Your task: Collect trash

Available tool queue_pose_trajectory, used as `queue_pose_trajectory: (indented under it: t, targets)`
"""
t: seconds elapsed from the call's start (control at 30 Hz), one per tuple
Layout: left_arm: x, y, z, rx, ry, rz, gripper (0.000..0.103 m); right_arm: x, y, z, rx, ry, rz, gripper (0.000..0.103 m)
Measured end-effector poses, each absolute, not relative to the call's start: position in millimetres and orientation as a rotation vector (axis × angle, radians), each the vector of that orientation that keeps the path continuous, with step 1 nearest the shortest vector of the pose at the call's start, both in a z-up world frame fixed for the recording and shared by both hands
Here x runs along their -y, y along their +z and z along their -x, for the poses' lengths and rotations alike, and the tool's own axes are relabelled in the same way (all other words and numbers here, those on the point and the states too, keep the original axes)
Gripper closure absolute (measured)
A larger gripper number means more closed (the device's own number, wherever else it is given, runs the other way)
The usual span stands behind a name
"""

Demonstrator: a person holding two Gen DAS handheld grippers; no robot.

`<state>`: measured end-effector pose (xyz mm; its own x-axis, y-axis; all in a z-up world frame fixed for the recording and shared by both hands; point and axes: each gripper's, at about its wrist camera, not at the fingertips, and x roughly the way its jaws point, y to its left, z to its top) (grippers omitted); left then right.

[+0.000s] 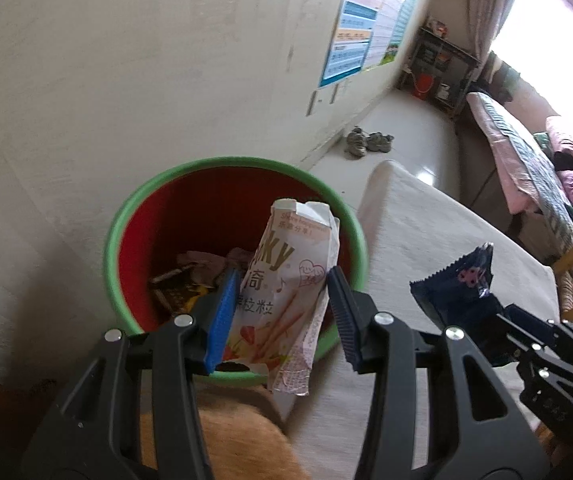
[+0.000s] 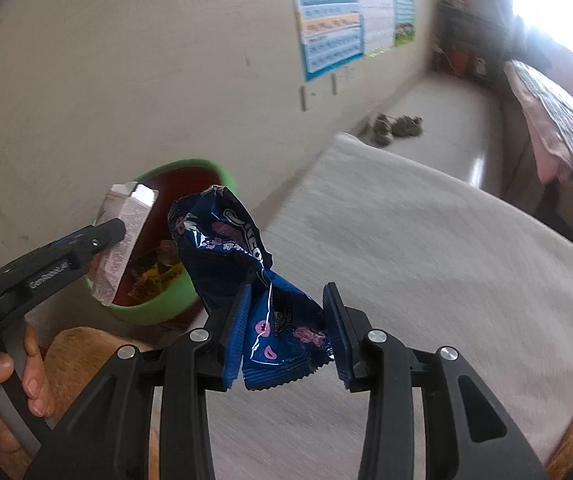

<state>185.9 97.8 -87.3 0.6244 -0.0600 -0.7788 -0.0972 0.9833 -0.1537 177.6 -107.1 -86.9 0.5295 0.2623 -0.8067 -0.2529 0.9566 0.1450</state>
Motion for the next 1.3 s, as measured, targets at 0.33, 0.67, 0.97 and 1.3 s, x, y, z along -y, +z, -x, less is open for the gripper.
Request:
queue_pose_trajectory:
  t: [0.33,0.67,0.97,1.3]
  targets:
    - [-131.2,-91.5,-197.5,-0.914,0.061,0.203,0.059,63.3,-88.6,-212.8,-0.981,0.372,-0.016,0.067]
    - [-145.3,-104.7,-211.4,-0.946,0.075,0.223,0.059,39.5,-97.4,-240.0,-1.014,0.38,-0.003,0.067]
    - [-156.6,-116.9,-218.0,-0.986,0.082,0.265,0.059,19.1,-105.8,-255.2,-1.023,0.396,0.04,0.067]
    - [-154.5,-118.3,-217.6,-0.993,0.081,0.235,0.036,38.9,-102.6,-240.7,-1.0,0.384,0.024,0.053]
